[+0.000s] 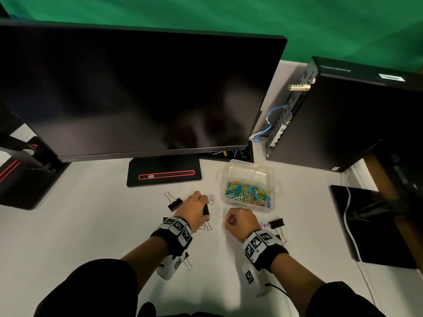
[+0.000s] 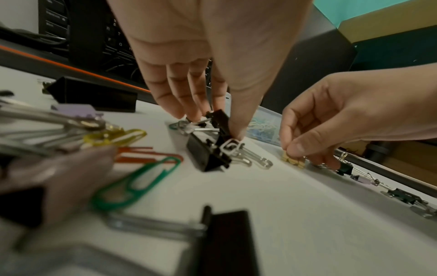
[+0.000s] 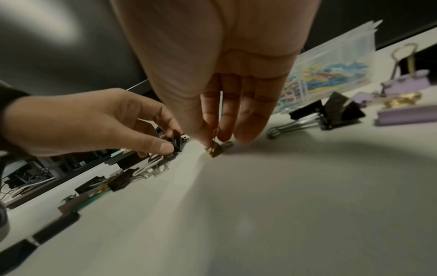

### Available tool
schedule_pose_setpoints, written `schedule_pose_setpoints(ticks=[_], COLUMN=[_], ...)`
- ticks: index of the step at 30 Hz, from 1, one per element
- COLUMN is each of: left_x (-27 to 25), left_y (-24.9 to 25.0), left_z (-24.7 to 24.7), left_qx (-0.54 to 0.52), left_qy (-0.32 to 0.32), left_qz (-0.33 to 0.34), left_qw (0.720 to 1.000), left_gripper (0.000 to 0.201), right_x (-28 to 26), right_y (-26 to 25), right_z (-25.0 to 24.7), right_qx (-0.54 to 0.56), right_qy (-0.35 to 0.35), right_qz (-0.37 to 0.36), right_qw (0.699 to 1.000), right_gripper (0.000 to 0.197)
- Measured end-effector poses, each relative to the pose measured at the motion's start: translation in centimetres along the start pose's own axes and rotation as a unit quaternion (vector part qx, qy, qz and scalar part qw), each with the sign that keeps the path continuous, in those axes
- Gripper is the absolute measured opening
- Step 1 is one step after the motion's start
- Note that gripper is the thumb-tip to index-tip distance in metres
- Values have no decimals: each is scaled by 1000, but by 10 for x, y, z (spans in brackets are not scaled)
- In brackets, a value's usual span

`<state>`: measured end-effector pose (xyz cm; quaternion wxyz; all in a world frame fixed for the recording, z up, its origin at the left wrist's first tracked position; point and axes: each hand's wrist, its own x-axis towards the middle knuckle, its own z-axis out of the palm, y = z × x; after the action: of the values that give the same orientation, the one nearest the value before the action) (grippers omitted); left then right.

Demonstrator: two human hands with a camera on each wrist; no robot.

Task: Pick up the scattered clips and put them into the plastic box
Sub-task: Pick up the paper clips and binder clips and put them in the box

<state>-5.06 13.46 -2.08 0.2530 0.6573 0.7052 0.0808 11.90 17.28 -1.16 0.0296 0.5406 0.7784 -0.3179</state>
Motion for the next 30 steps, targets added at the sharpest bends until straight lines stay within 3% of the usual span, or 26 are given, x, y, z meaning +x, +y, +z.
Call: schedule_pose_setpoints(ticks=[7,12,18,21,30], left_x=[-3,-6,-5,-8,-11], left_y=[2,-11,-43,-57,-72], left_z=[-1,-13,-30,-30,-30], left_qx=[-82,-129,-131,-111,-78], left_qy=[-23,36,111,111,87], left_qz=[-1,1,-121,-152,-210], left_qw=[996,991,978,976,971], left_gripper=[35,22,18,21,31], right_x=[-1,3,5,6,-2], right_y=[2,-5,-24,-32,-23], right_z=[1,4,11,17,17], right_qx=[-15,-5,0,-22,-53], right_qy=[21,28,-16,-53,-89], right_qz=[-38,-74,-103,-119,-128], right_qw=[999,997,995,991,986], right_gripper=[9,12,26,33,20])
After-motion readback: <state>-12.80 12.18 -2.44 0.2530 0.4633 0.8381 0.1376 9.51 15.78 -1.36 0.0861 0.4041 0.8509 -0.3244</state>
